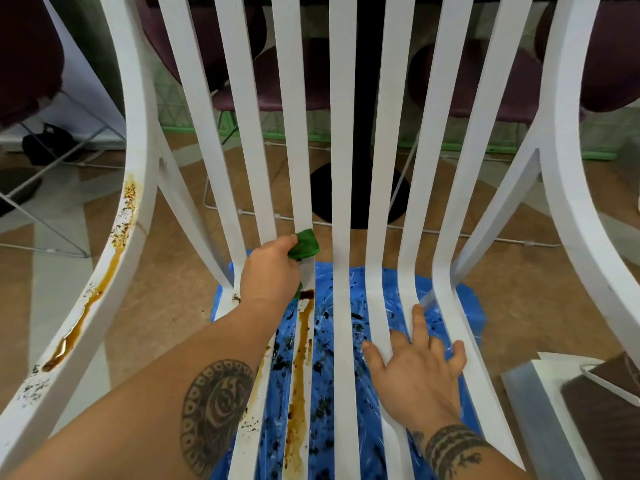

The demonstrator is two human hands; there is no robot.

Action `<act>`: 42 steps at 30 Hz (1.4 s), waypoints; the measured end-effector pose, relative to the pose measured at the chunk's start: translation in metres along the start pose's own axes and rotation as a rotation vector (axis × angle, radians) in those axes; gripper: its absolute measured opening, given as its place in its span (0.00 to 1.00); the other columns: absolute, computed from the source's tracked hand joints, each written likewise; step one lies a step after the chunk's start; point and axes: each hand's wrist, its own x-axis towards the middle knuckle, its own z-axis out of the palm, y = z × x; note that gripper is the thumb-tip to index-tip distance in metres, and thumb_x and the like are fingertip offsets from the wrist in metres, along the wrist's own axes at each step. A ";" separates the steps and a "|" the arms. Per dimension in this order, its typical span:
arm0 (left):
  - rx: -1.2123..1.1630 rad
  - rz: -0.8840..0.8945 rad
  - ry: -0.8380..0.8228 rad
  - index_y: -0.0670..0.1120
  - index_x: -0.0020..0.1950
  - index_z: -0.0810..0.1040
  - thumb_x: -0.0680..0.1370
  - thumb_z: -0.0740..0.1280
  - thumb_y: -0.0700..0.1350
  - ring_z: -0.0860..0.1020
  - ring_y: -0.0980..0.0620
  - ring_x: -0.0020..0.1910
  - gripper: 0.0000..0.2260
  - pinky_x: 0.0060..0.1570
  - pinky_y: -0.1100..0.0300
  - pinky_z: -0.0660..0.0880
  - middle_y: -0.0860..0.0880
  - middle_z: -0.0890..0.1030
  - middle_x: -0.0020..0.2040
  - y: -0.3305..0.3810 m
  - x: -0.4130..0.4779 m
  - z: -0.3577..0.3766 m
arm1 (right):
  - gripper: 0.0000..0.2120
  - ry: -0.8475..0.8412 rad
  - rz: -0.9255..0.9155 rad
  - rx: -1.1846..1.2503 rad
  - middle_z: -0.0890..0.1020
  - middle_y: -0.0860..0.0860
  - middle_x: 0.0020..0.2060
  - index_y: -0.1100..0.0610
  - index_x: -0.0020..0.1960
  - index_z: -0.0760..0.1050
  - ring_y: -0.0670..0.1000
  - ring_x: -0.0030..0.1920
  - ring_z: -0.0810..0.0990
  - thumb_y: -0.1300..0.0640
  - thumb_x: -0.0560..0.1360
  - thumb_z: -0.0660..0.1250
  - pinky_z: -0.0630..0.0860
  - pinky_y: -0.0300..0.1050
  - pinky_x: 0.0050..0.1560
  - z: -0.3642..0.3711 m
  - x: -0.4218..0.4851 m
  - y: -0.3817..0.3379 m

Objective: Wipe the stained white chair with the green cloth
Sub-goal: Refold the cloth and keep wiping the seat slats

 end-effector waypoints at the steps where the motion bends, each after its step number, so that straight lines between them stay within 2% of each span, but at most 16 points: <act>1: 0.049 0.001 -0.042 0.50 0.69 0.79 0.78 0.61 0.33 0.81 0.39 0.52 0.23 0.51 0.49 0.81 0.42 0.84 0.58 -0.001 0.000 0.000 | 0.36 0.001 0.000 -0.001 0.42 0.50 0.82 0.44 0.74 0.68 0.55 0.76 0.60 0.27 0.77 0.40 0.41 0.66 0.76 0.000 0.000 0.000; 5: 0.249 -0.021 -0.280 0.52 0.68 0.79 0.78 0.61 0.34 0.82 0.41 0.47 0.22 0.47 0.47 0.82 0.43 0.83 0.54 -0.003 -0.009 0.006 | 0.37 0.006 0.005 0.009 0.42 0.49 0.82 0.43 0.72 0.70 0.55 0.76 0.61 0.26 0.76 0.39 0.42 0.66 0.76 -0.001 -0.002 -0.001; 9: 0.320 0.012 -0.319 0.50 0.62 0.82 0.77 0.62 0.34 0.81 0.41 0.43 0.19 0.43 0.47 0.83 0.44 0.81 0.47 -0.001 0.001 -0.003 | 0.36 0.019 -0.001 0.004 0.43 0.50 0.83 0.43 0.71 0.71 0.55 0.75 0.62 0.26 0.77 0.41 0.43 0.67 0.76 -0.002 -0.002 -0.001; 12: 0.371 0.050 -0.343 0.51 0.63 0.81 0.77 0.63 0.33 0.81 0.41 0.45 0.19 0.43 0.47 0.82 0.43 0.81 0.49 -0.002 0.002 -0.009 | 0.35 0.020 -0.001 -0.001 0.43 0.50 0.83 0.44 0.71 0.71 0.55 0.75 0.62 0.27 0.78 0.42 0.43 0.67 0.76 -0.002 -0.003 -0.001; 14: 0.472 0.090 -0.426 0.49 0.60 0.82 0.78 0.66 0.36 0.79 0.43 0.44 0.14 0.44 0.48 0.82 0.45 0.79 0.47 -0.002 -0.003 -0.003 | 0.34 0.026 -0.004 -0.002 0.43 0.51 0.83 0.44 0.71 0.71 0.55 0.75 0.62 0.27 0.78 0.42 0.43 0.67 0.76 -0.002 -0.003 -0.002; 17: 0.615 0.155 -0.516 0.47 0.57 0.81 0.79 0.68 0.40 0.74 0.45 0.42 0.08 0.40 0.52 0.77 0.46 0.75 0.43 0.005 -0.005 0.004 | 0.34 0.024 0.003 0.000 0.43 0.51 0.83 0.44 0.71 0.72 0.55 0.75 0.62 0.28 0.78 0.42 0.42 0.68 0.76 -0.002 -0.001 -0.002; 19: 0.653 0.159 -0.595 0.46 0.57 0.81 0.79 0.66 0.38 0.74 0.45 0.43 0.09 0.40 0.52 0.75 0.46 0.76 0.44 0.009 -0.004 0.003 | 0.35 0.015 0.001 -0.007 0.43 0.51 0.83 0.45 0.71 0.72 0.56 0.75 0.62 0.28 0.78 0.42 0.42 0.68 0.75 -0.002 -0.001 -0.001; 22: 0.640 0.122 -0.710 0.44 0.62 0.81 0.80 0.63 0.36 0.78 0.44 0.47 0.13 0.47 0.52 0.79 0.44 0.79 0.52 0.016 -0.003 -0.007 | 0.34 0.019 -0.008 0.001 0.44 0.51 0.83 0.45 0.69 0.73 0.56 0.75 0.63 0.28 0.78 0.42 0.43 0.68 0.76 -0.001 -0.003 -0.001; 24: 0.594 0.108 -0.707 0.47 0.65 0.81 0.80 0.63 0.36 0.80 0.42 0.52 0.16 0.51 0.51 0.81 0.43 0.80 0.57 0.017 0.002 -0.014 | 0.34 0.031 -0.009 0.007 0.44 0.51 0.83 0.45 0.68 0.73 0.56 0.75 0.63 0.28 0.78 0.42 0.43 0.68 0.76 -0.001 -0.003 0.001; 27: 0.459 0.112 -0.513 0.52 0.64 0.81 0.78 0.63 0.35 0.81 0.40 0.49 0.19 0.47 0.48 0.82 0.43 0.81 0.54 0.004 0.007 -0.012 | 0.34 0.035 -0.006 0.010 0.44 0.51 0.83 0.45 0.68 0.74 0.56 0.74 0.63 0.28 0.78 0.42 0.42 0.67 0.75 0.000 -0.001 0.001; 29: 0.411 0.153 -0.456 0.55 0.68 0.79 0.78 0.64 0.35 0.80 0.39 0.53 0.22 0.53 0.46 0.81 0.43 0.78 0.58 -0.006 0.001 -0.003 | 0.35 0.029 -0.007 0.003 0.44 0.51 0.83 0.45 0.69 0.73 0.56 0.74 0.63 0.27 0.78 0.42 0.42 0.67 0.75 0.001 -0.001 0.001; 31: 0.413 0.187 -0.469 0.57 0.73 0.74 0.79 0.65 0.36 0.78 0.38 0.57 0.26 0.59 0.44 0.78 0.44 0.74 0.63 -0.010 -0.005 0.007 | 0.35 0.034 -0.012 0.001 0.44 0.51 0.83 0.46 0.70 0.73 0.56 0.74 0.63 0.27 0.78 0.42 0.43 0.68 0.75 0.001 -0.002 0.001; 33: 0.492 0.220 -0.504 0.59 0.75 0.72 0.80 0.66 0.39 0.78 0.37 0.58 0.25 0.60 0.44 0.78 0.44 0.72 0.64 -0.009 -0.009 0.013 | 0.35 0.034 -0.006 -0.001 0.44 0.51 0.83 0.46 0.69 0.73 0.56 0.75 0.63 0.27 0.78 0.42 0.43 0.68 0.76 0.000 -0.002 0.001; 37: 0.549 0.201 -0.548 0.59 0.72 0.75 0.80 0.70 0.43 0.79 0.38 0.57 0.22 0.59 0.46 0.79 0.44 0.72 0.65 -0.001 -0.013 0.015 | 0.35 0.026 -0.003 -0.008 0.44 0.51 0.83 0.46 0.69 0.73 0.56 0.75 0.63 0.27 0.77 0.42 0.43 0.68 0.76 0.001 0.000 0.002; 42: 0.526 0.162 -0.626 0.57 0.66 0.81 0.79 0.67 0.37 0.80 0.42 0.55 0.21 0.55 0.50 0.80 0.46 0.77 0.62 0.006 -0.027 0.004 | 0.35 0.027 0.002 0.007 0.45 0.50 0.83 0.45 0.67 0.74 0.56 0.75 0.63 0.27 0.77 0.43 0.43 0.68 0.76 0.000 -0.003 0.002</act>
